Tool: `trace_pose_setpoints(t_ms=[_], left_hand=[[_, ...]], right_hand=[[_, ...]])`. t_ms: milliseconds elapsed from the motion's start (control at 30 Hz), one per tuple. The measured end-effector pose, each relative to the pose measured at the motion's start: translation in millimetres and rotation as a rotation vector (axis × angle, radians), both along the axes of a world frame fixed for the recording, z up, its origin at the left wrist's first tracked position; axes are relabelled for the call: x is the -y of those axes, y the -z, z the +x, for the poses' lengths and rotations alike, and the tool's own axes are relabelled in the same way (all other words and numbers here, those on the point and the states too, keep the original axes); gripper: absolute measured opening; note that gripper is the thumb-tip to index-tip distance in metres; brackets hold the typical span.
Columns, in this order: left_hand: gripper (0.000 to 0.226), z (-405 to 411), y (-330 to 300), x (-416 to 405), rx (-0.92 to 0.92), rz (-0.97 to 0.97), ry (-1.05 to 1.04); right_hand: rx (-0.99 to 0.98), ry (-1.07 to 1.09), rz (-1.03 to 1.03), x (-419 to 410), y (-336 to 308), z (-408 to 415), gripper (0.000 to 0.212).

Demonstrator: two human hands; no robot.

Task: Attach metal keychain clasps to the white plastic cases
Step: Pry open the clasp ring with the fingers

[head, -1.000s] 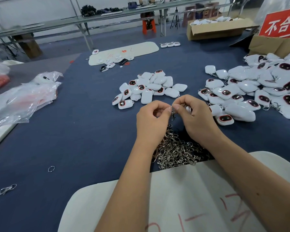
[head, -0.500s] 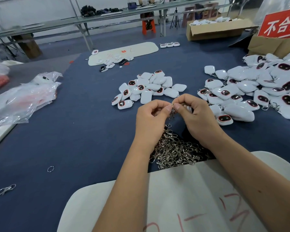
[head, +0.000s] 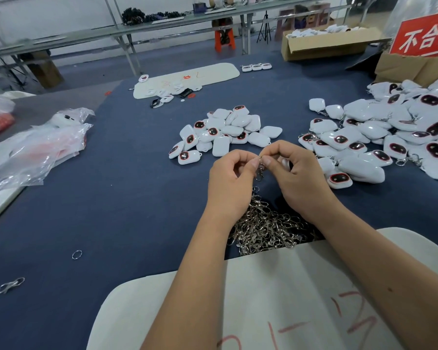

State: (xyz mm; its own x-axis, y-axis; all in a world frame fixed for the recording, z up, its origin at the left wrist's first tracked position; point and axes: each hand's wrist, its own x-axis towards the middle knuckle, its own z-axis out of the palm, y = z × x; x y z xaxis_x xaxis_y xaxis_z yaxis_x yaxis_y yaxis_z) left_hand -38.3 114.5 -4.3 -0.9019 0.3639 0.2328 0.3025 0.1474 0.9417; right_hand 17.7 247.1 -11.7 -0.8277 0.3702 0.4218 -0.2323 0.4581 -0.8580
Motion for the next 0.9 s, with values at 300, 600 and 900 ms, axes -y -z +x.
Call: trace_pose_setpoints(t_ms=[300,600,900], left_hand=[[0.020,-2,5,-2,-0.084,-0.035,-0.043],[0.014,-3,10,-2,-0.169,-0.080,-0.055],[0.013,-3,9,-2,-0.159,-0.090,-0.068]], right_hand=[[-0.007,0.069,0.137,2,0,-1,0.016],[-0.008,0.059,0.126,2,1,-1,0.014],[0.004,0.064,0.117,0,3,-2,0.015]])
